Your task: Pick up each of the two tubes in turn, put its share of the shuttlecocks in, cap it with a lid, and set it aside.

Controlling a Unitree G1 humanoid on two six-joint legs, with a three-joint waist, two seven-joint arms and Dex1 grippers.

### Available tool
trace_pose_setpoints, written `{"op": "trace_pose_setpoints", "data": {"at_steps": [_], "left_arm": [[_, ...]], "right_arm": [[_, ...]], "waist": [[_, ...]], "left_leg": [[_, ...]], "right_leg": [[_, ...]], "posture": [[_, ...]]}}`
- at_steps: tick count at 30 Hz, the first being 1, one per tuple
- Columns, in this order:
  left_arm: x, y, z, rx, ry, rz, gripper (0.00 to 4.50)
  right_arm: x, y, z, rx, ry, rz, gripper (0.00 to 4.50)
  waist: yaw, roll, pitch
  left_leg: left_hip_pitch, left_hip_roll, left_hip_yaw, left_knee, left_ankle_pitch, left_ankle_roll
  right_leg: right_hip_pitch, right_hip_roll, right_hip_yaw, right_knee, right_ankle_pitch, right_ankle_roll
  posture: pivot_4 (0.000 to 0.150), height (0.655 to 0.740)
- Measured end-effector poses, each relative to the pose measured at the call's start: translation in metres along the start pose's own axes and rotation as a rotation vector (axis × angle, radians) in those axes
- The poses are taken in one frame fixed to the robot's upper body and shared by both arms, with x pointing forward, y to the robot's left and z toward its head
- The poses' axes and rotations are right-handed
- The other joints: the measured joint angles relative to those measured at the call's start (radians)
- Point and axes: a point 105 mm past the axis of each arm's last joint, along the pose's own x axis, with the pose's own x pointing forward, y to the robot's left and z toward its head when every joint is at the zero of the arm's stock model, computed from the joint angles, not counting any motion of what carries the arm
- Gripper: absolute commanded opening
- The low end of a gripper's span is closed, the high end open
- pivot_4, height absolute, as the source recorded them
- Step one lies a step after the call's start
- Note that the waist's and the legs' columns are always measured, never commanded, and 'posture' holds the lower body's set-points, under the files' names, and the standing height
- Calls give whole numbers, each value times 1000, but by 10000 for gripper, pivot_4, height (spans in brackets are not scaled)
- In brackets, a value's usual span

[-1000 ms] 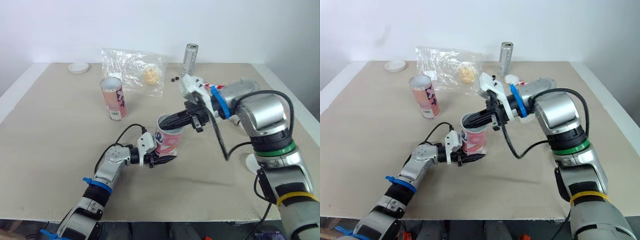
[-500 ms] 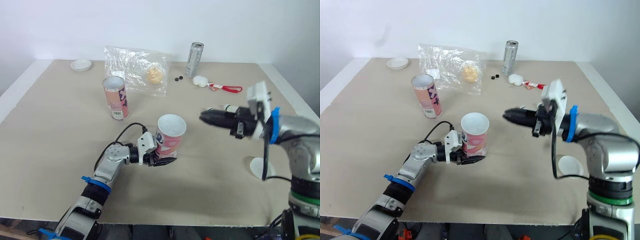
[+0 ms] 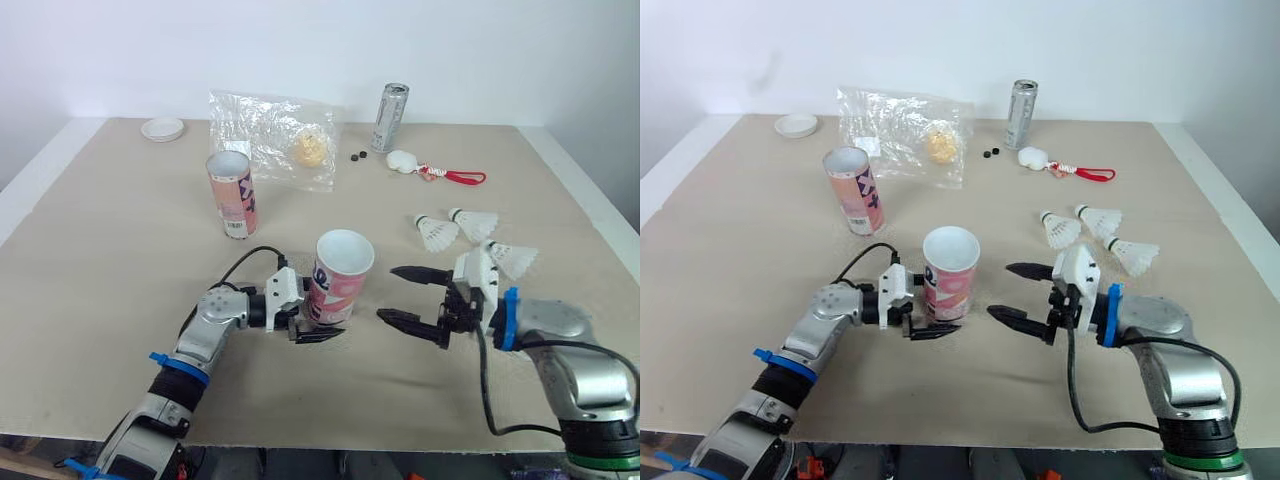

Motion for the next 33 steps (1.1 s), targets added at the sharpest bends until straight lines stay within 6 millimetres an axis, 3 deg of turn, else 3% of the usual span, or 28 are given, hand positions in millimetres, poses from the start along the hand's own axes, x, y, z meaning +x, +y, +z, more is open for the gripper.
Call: {"op": "trace_pose_setpoints", "data": {"at_steps": [10,13,33], "left_arm": [[-33,2,7,55,27,36,45000],[-43,-5,11,53,18,46,45000],[-70,-29,24,-4,19,111,45000]], "right_arm": [[20,1,-15,5,-12,32,44160],[27,6,-16,10,-27,52,44160],[59,9,-25,-71,-14,230,44160]], "waist": [[2,0,2],[2,0,2],[2,0,2]], "left_leg": [[0,0,0,0,0,0],[0,1,0,0,0,0],[1,1,0,2,0,0]], "right_leg": [[0,0,0,0,0,0],[0,0,0,0,0,0],[1,0,-1,1,1,-1]], "posture": [[1500,7400],[1500,7400],[1500,7400]]}}
